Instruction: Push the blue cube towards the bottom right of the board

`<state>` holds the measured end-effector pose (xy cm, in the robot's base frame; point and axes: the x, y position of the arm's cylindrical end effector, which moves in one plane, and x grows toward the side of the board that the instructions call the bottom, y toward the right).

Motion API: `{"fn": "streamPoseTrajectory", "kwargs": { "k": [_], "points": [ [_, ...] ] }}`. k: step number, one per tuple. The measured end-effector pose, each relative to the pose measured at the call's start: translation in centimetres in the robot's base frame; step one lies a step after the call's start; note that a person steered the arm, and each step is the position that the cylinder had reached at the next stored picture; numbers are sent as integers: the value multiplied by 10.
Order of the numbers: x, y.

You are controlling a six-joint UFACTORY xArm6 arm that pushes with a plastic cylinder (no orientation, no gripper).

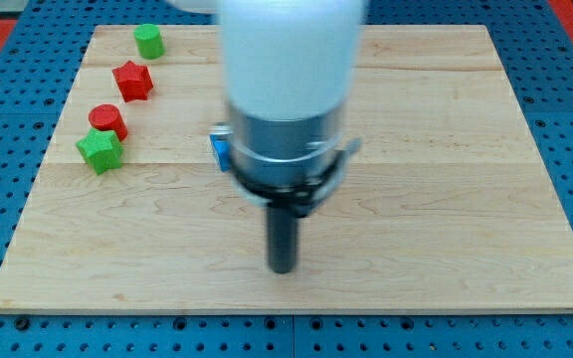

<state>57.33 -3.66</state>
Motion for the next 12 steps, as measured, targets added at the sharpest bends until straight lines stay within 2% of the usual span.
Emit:
{"fn": "streamPoseTrajectory", "kwargs": {
  "k": [1, 2, 3, 4, 6, 7, 9, 10, 11, 12],
  "points": [
    [-16, -82],
    [-60, -114],
    [-117, -124],
    [-154, -121],
    [-163, -70],
    [-150, -29],
    [-133, 97],
    [-104, 122],
    [-81, 119],
    [-44, 150]
  ]
}}
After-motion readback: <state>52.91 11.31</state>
